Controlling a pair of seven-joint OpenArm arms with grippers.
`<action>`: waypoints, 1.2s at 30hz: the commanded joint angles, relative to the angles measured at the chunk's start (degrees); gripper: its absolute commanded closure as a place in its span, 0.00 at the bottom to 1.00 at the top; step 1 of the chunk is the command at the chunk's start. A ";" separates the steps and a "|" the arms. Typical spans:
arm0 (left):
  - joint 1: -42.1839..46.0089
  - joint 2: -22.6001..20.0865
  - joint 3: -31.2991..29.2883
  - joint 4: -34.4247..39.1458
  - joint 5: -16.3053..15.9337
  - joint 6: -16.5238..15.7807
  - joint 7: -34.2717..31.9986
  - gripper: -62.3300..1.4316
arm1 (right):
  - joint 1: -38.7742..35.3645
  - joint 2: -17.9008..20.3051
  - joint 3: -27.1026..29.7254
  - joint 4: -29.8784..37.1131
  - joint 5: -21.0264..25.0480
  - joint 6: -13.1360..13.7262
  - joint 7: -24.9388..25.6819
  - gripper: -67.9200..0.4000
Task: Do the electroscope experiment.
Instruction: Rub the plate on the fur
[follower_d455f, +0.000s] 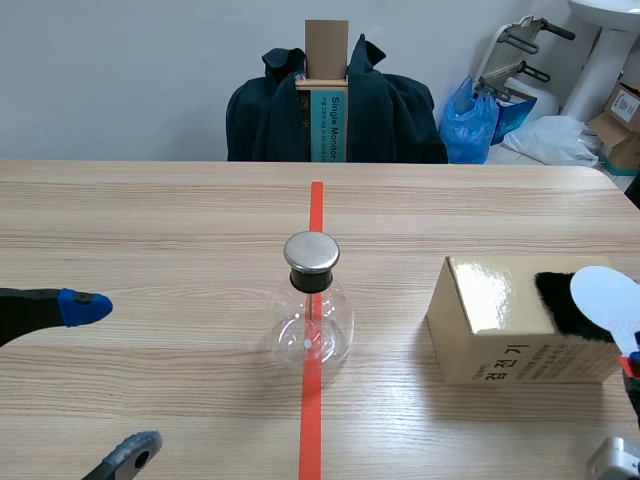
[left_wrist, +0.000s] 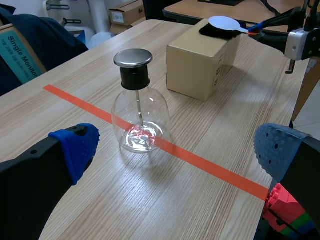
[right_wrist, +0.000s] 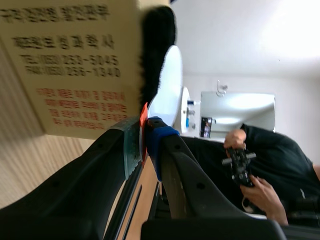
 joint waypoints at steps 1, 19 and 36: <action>-0.31 0.28 0.00 0.17 -0.63 -0.11 -0.74 0.00 | -0.02 0.76 0.39 -0.15 -0.92 1.53 3.56 0.98; -0.31 0.31 0.00 0.17 -0.63 -0.11 -0.37 0.00 | -0.20 0.15 0.26 -0.13 -0.87 -0.31 0.52 0.98; -0.31 0.33 0.00 0.17 -0.66 -0.11 -0.37 0.00 | 0.26 0.00 0.00 -0.13 -0.90 -0.28 -1.95 0.98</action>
